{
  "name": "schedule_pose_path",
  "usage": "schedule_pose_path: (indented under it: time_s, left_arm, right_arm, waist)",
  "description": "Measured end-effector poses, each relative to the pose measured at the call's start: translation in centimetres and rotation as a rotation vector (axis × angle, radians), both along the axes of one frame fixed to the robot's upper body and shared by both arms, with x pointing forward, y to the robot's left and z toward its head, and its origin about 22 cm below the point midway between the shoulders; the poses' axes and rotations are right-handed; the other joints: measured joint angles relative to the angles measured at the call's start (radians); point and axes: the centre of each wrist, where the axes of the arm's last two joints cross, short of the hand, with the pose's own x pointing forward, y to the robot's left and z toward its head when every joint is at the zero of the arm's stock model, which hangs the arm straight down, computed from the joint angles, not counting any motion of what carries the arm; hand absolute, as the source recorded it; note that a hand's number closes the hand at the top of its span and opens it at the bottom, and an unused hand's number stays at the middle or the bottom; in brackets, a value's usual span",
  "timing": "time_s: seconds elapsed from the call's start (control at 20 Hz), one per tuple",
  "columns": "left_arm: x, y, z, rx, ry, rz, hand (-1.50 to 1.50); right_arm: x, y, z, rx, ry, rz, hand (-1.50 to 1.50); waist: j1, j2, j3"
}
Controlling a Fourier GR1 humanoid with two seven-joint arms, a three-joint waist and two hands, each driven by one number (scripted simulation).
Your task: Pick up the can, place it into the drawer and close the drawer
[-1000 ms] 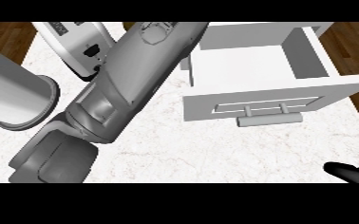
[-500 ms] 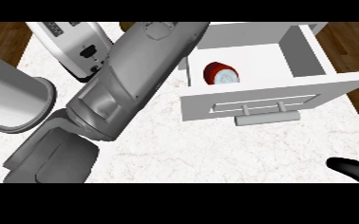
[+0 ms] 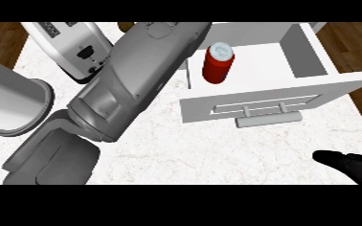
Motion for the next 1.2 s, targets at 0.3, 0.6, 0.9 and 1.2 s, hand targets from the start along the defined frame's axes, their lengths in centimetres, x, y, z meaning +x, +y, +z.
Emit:
schedule_pose_path:
  time_s: [0.3,0.6,0.9,1.2]
  left_arm:
    - [0.0,0.0,0.2,-0.054,0.004,-0.003,-1.50]
    - [0.0,0.0,0.5,-0.079,-0.010,-0.010,-1.50]
    - [0.0,-0.3,1.0,-0.058,-0.024,-0.006,-1.50]
    - [0.4,0.5,1.0,-0.053,-0.023,-0.016,-1.50]
  right_arm:
    - [1.4,1.1,0.3,-0.203,-0.030,-0.013,-1.50]
    - [4.4,2.5,-0.7,-0.403,-0.033,-0.053,-1.50]
    - [7.9,4.9,-3.3,-0.562,-0.014,-0.060,-1.50]
    - [11.4,6.5,-6.8,-0.720,0.014,-0.088,-1.50]
  waist:
    - [0.018,0.000,-0.001]
    - [0.047,0.000,-0.001]
    - [0.072,-0.006,-0.002]
    - [0.099,-0.012,-0.002]
